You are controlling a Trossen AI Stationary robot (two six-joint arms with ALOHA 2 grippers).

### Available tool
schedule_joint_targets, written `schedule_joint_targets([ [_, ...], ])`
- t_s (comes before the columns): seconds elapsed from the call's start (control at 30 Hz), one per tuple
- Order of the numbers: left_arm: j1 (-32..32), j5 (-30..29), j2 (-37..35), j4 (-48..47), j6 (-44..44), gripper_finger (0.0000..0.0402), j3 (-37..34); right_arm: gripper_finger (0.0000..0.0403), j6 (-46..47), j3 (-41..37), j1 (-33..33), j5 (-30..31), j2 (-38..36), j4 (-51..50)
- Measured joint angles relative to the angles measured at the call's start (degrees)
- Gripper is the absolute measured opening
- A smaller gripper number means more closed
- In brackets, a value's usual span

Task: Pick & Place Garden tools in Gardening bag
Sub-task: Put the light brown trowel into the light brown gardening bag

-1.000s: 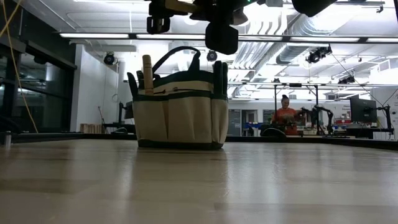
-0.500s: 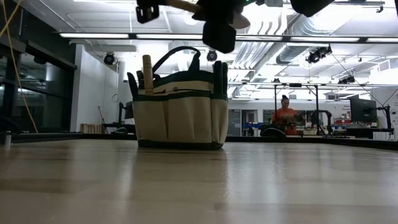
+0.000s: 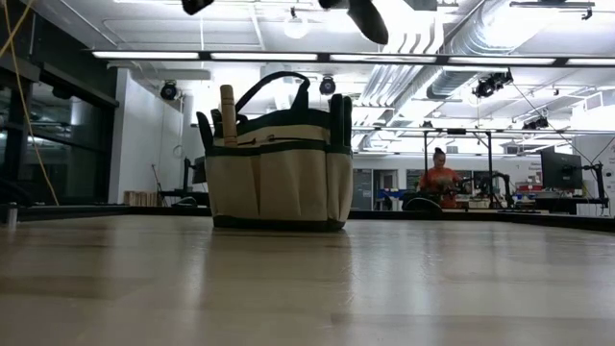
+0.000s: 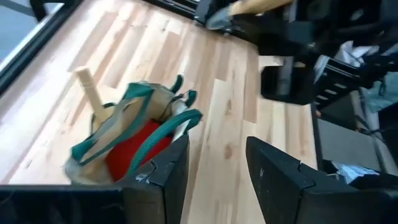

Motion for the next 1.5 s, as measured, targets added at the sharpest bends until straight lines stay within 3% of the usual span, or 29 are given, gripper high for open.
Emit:
schedule_joint_targets([
  [0.37, -5.2, -6.1, -1.0, -2.5, 5.0, 0.0157, -1.1, 0.0061, 28.1, 0.0, 7.0, -1.8, -2.5, -4.7],
  [0.53, -8.2, -10.8, -1.0, -2.4, 5.8, 0.0157, -4.9, 0.0061, 46.6, 0.0, 8.8, -7.5, -2.4, -15.8],
  [0.67, -10.0, -13.8, -1.3, -1.8, 6.2, 0.0157, -8.2, 0.0061, 54.0, 0.0, 8.7, -8.1, -0.6, -19.2],
  [0.9, -12.5, -14.4, -6.6, 4.9, 7.1, 0.0157, -16.9, 0.0061, 58.1, 0.0, 8.6, -7.3, 4.2, -17.7],
  [1.23, -12.9, -13.7, -23.5, 27.3, 7.3, 0.0157, -38.7, 0.0061, 60.2, 0.0, 6.8, -7.6, 12.2, -8.6],
  [1.5, -12.9, -9.2, -32.5, 41.7, 8.3, 0.0157, -52.8, 0.0061, 57.7, 3.0, 3.3, -10.8, 18.5, -2.1],
])
